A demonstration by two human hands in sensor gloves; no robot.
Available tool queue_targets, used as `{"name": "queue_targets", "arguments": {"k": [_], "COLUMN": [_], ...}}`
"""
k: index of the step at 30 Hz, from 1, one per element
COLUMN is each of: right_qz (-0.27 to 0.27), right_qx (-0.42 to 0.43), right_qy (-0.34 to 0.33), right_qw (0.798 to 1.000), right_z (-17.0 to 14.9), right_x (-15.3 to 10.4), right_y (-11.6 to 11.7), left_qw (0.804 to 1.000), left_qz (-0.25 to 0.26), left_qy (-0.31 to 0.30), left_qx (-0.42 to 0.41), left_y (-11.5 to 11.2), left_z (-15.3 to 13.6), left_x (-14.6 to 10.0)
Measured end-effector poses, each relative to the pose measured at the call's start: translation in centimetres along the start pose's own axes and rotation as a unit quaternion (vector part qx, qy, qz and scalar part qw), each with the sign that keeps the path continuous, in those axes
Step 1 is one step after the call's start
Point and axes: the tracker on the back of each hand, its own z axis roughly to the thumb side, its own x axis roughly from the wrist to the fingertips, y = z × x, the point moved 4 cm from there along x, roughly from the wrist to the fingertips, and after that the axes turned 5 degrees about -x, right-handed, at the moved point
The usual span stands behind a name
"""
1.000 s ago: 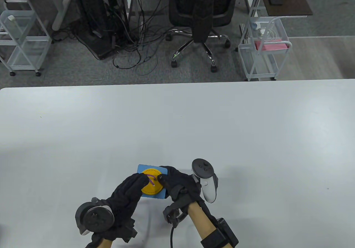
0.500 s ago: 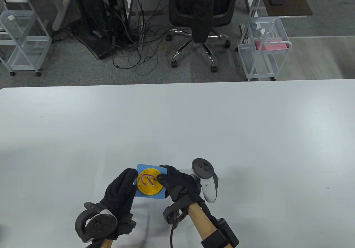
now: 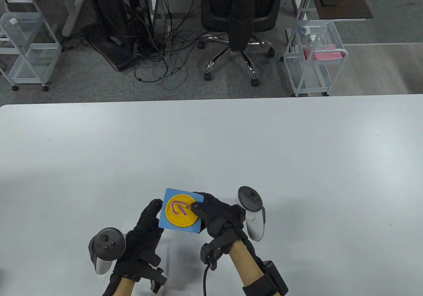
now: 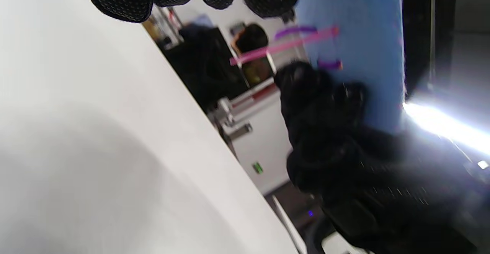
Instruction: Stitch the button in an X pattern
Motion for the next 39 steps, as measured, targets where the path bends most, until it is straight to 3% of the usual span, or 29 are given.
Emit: {"name": "queue_targets", "arguments": {"k": [5,9,13,23,34,39], "right_qz": [0.006,0.009,0.009,0.011,0.011,0.034], "right_qx": [-0.006,-0.006,-0.002,0.018,0.025,0.023], "right_qy": [-0.007,-0.011,-0.013,-0.016,-0.017,-0.027], "right_qw": [1.000,1.000,1.000,1.000,0.999,0.999], "right_z": [0.2,0.3,0.5,0.7,1.2,1.4], "right_x": [-0.1,-0.1,-0.2,-0.5,-0.9,-0.7], "right_y": [0.4,0.6,0.4,-0.2,-1.0,-0.6], "left_qw": [1.000,1.000,0.999,0.975,0.950,0.953], "left_qz": [-0.015,0.012,0.005,-0.080,-0.141,-0.139], "left_qy": [-0.014,-0.017,-0.020,-0.023,-0.005,0.006], "left_qx": [-0.021,0.009,0.024,0.205,0.279,0.269], "left_y": [-1.4,-1.3,-1.2,-3.2,-3.9,-3.4], "left_z": [-0.1,0.0,0.0,0.8,0.7,0.7], "left_x": [0.4,0.3,0.3,0.4,0.4,0.4]}}
